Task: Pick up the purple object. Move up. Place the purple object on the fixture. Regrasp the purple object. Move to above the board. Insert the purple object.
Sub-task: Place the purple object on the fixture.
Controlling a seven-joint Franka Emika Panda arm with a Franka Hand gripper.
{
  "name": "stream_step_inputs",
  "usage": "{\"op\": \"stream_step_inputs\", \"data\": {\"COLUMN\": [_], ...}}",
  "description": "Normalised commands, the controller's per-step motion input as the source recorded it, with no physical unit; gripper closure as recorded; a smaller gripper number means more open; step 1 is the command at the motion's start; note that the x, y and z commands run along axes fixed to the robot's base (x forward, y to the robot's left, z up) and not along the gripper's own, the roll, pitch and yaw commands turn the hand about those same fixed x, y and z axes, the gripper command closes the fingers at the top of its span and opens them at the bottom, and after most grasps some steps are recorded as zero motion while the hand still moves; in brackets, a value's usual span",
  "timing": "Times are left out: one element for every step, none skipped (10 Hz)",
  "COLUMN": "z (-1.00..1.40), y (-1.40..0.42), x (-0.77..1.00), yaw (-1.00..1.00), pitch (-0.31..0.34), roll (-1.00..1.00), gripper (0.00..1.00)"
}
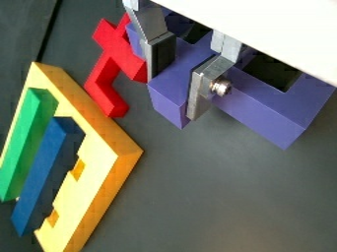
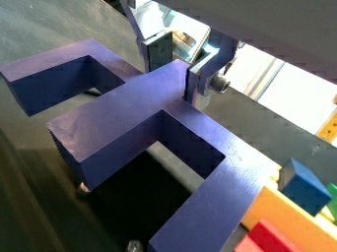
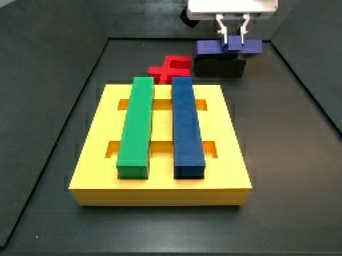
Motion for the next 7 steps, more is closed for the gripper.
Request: {"op": "stream_step_inputs", "data": {"z": [0.24, 0.0, 0.0, -0.04, -0.09, -0.07, -0.06], "y": [-0.01, 0.0, 0.0, 0.0, -0.03, 0.0, 0.1], "x": [0.46, 0.48, 0.57, 0.54, 0.68, 0.58, 0.43], "yaw": [0.0, -0.01, -0.02, -0.09, -0.34, -0.47, -0.42], "pitch": [0.243, 0.131, 0.149, 0.14, 0.134, 0.103, 0.14], "roll": [-0.1, -0.16, -0.09, -0.03, 0.0, -0.07, -0.05], "gripper": [1.0, 1.0, 1.0, 1.0, 1.0, 1.0, 1.0]}}
